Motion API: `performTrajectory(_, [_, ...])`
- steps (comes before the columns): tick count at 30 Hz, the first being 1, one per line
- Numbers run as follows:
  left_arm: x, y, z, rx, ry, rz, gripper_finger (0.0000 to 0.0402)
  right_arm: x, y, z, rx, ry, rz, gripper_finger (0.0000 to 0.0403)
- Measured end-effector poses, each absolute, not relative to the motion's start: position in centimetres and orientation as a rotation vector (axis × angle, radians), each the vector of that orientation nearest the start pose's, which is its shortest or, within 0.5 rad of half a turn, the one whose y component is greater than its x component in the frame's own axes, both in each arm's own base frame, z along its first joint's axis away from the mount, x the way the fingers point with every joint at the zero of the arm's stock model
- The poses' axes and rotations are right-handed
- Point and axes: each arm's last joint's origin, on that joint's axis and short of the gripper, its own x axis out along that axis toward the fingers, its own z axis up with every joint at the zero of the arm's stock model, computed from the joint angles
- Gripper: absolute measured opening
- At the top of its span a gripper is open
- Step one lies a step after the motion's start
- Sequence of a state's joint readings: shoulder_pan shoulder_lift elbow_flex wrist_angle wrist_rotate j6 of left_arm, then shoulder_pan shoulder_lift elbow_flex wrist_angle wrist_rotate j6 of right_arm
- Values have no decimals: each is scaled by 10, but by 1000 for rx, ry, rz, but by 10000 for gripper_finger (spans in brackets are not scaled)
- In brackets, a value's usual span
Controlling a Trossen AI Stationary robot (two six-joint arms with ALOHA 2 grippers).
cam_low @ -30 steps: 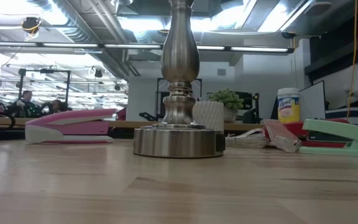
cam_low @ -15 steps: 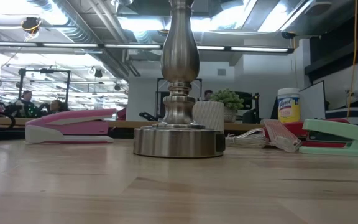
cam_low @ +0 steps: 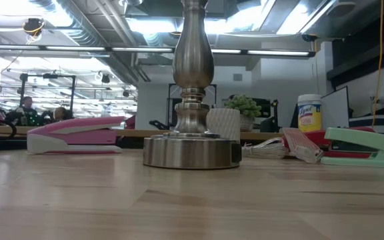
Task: Screw lightbulb
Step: Insert the lightbulb into the lamp socket
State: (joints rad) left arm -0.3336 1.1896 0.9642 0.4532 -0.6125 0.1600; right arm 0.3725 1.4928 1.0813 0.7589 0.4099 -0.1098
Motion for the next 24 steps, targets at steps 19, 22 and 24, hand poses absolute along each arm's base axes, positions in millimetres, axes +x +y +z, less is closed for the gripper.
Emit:
performTrajectory(19, [254,-70,373,58,-180,294,45,316,113,361,34,-375,-3,10])
performTrajectory(22, [254,-70,373,58,-180,294,45,316,113,361,32,-376,9,10])
performTrajectory(24, [254,-70,373,58,-180,294,45,316,114,361,28,-379,29,10])
